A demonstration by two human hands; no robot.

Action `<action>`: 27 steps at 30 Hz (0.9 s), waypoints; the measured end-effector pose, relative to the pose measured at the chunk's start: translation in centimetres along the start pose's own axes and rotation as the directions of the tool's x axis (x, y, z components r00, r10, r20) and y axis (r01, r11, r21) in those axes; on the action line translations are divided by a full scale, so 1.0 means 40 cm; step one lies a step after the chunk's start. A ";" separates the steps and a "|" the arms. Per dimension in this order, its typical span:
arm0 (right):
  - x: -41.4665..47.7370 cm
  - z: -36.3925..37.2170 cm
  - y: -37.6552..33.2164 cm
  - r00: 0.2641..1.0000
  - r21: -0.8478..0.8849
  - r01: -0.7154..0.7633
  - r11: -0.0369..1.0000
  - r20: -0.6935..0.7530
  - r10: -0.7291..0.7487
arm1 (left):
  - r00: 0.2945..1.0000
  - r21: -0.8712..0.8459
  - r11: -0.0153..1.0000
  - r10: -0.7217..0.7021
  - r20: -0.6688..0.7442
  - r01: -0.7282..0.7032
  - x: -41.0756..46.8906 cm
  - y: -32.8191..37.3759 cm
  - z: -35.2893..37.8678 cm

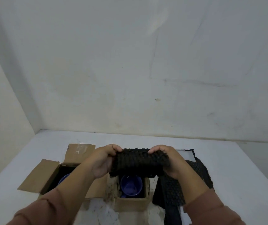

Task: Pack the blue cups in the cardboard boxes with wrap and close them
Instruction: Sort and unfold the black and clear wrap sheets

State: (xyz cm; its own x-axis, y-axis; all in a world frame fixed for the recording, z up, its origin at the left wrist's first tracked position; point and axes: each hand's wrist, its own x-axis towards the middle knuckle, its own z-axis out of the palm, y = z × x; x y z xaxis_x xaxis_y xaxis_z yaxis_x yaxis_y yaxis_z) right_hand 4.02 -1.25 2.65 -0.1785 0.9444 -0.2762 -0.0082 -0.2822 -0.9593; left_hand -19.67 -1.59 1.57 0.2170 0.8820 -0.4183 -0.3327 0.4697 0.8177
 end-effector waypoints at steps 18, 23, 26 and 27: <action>-0.002 0.012 0.034 0.992 0.117 -0.071 0.991 0.116 0.058 | 0.997 0.018 1.000 0.018 0.074 -0.019 -0.004 -0.045 -0.004; 0.003 -0.009 0.027 0.976 0.086 -0.087 0.993 0.208 0.068 | 0.974 0.101 0.995 -0.039 0.225 0.017 -0.019 -0.031 -0.041; 0.015 0.004 0.023 0.984 -0.223 -0.012 0.975 0.172 0.051 | 0.983 0.443 0.897 -0.078 0.168 -0.004 -0.017 -0.025 -0.037; 0.019 0.013 0.020 0.986 -0.398 0.052 0.916 0.165 0.016 | 0.990 0.571 0.820 -0.050 0.133 -0.035 -0.015 -0.024 -0.030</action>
State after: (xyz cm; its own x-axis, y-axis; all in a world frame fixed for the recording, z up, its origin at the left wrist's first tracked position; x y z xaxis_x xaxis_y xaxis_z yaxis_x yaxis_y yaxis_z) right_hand 3.38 -0.87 1.70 -0.3389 0.8987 -0.2784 0.3752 -0.1423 -0.9160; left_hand -20.56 -2.52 0.55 0.3537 0.8444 -0.4024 0.2431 0.3324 0.9113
